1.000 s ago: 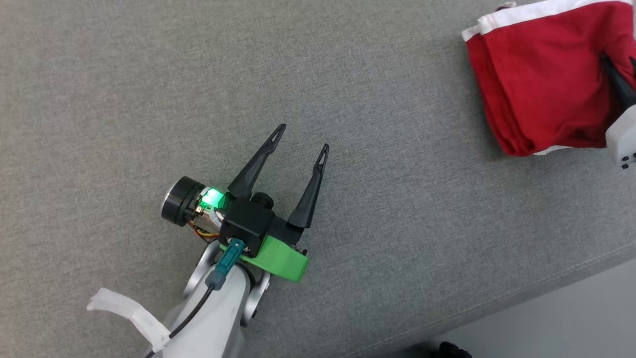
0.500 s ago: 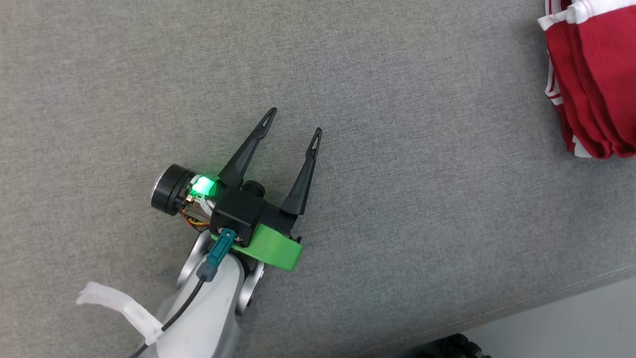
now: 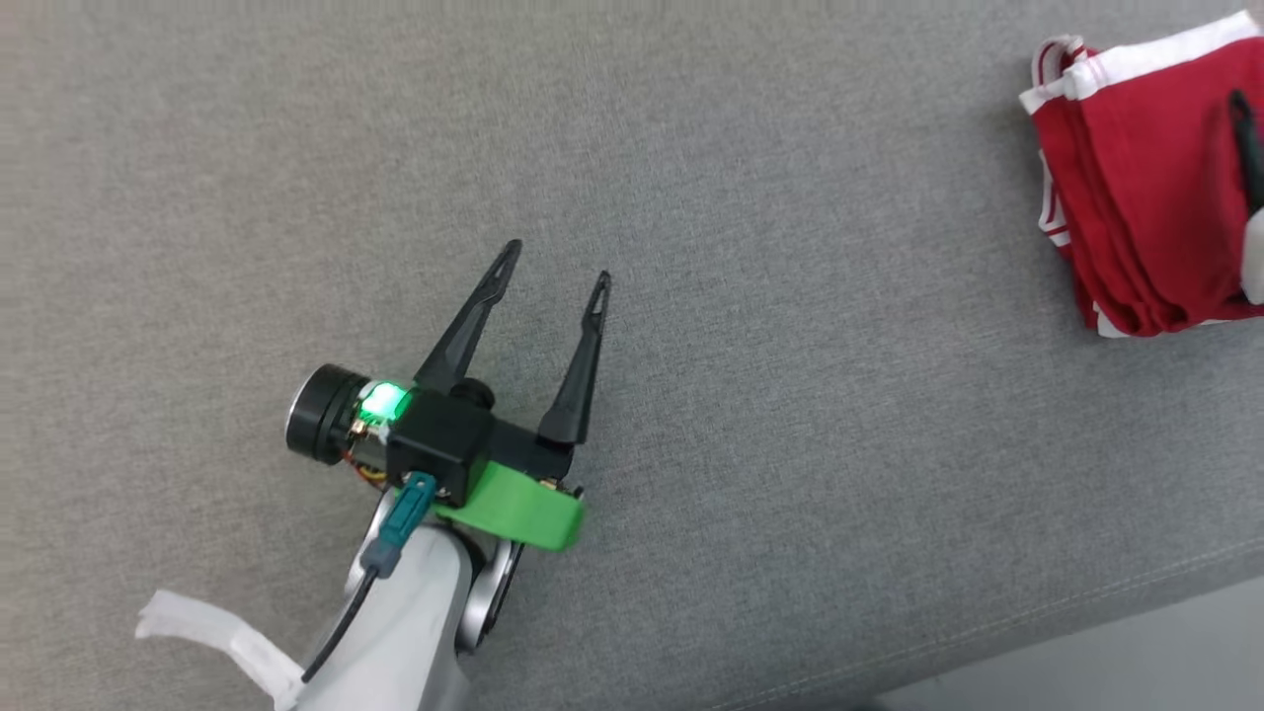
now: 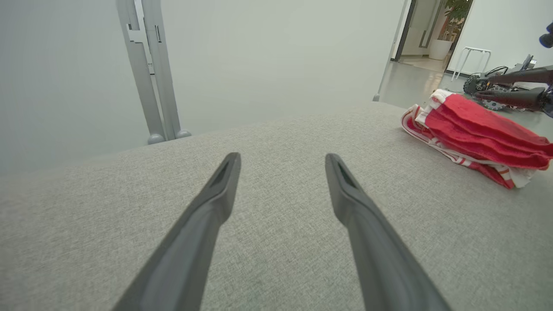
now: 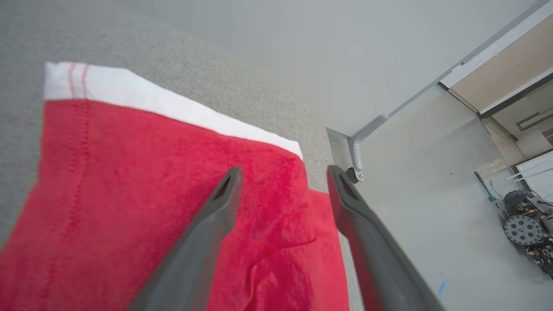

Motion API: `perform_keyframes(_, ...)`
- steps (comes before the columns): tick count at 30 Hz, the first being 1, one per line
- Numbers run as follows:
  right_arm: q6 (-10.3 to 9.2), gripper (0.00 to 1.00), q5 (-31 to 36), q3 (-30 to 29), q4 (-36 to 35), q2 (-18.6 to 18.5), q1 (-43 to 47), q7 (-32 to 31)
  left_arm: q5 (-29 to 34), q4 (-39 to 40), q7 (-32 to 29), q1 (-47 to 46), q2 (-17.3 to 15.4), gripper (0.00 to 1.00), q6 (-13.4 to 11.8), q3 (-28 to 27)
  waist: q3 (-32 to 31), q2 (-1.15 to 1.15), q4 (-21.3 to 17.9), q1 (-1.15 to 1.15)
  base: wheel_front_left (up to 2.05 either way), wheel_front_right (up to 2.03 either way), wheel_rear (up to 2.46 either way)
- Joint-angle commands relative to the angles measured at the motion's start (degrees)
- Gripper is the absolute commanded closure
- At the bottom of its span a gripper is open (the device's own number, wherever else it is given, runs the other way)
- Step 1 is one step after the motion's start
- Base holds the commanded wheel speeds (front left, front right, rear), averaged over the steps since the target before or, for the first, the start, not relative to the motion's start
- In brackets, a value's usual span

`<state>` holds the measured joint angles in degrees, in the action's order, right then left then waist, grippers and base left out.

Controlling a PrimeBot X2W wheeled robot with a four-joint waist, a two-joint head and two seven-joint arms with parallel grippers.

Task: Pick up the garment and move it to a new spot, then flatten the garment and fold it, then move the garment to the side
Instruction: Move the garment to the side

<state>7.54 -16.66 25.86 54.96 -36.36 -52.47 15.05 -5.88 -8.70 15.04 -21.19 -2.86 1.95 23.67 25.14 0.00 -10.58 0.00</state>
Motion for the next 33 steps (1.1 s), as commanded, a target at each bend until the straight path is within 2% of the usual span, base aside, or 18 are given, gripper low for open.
perform_keyframes(1, -0.10, 0.00, 0.53, 0.33, -1.01, 0.28, -0.88, 0.14, -0.43, 0.27, 0.15, 1.55, -0.14, 0.00, -0.43, -0.63, -5.17, 0.00, 0.63, 0.00, 0.00, 0.00, 0.00)
perform_keyframes(10, -0.10, 0.00, -4.07, 0.64, -13.06, 6.36, 3.91, 0.14, -3.33, 2.40, 0.15, 7.88, -0.14, 0.00, -2.36, -5.08, -14.24, 0.00, 3.20, 0.00, 0.00, 0.00, 0.00)
perform_keyframes(16, -0.09, 0.00, -7.86, -4.57, -23.80, 10.93, 12.03, 0.15, -4.79, 3.84, 0.14, 12.00, -0.14, 0.00, -3.05, -8.31, -18.47, 0.00, 5.21, 0.00, 0.00, 0.00, 0.00)
perform_keyframes(25, -0.08, 0.00, -4.23, -17.76, -40.26, 21.04, 30.44, 0.14, -7.52, 6.73, 0.15, 18.37, -0.13, 0.00, -3.84, -11.11, -23.65, 0.00, 7.60, 0.00, 0.00, 0.00, 0.00)
perform_keyframes(28, -0.06, 0.00, -0.75, -17.16, -45.42, 23.34, 36.25, 0.14, -7.63, 6.70, 0.15, 19.90, -0.13, 0.00, -4.30, -11.70, -24.10, 0.00, 7.89, 0.00, 0.00, 0.00, 0.00)
perform_keyframes(33, -0.06, 0.00, 1.09, -18.51, -49.38, 27.62, 43.02, 0.14, -8.40, 6.65, 0.15, 21.89, -0.13, 0.00, -4.48, -12.20, -24.59, 0.00, 8.15, 0.00, 0.00, 0.00, 0.00)
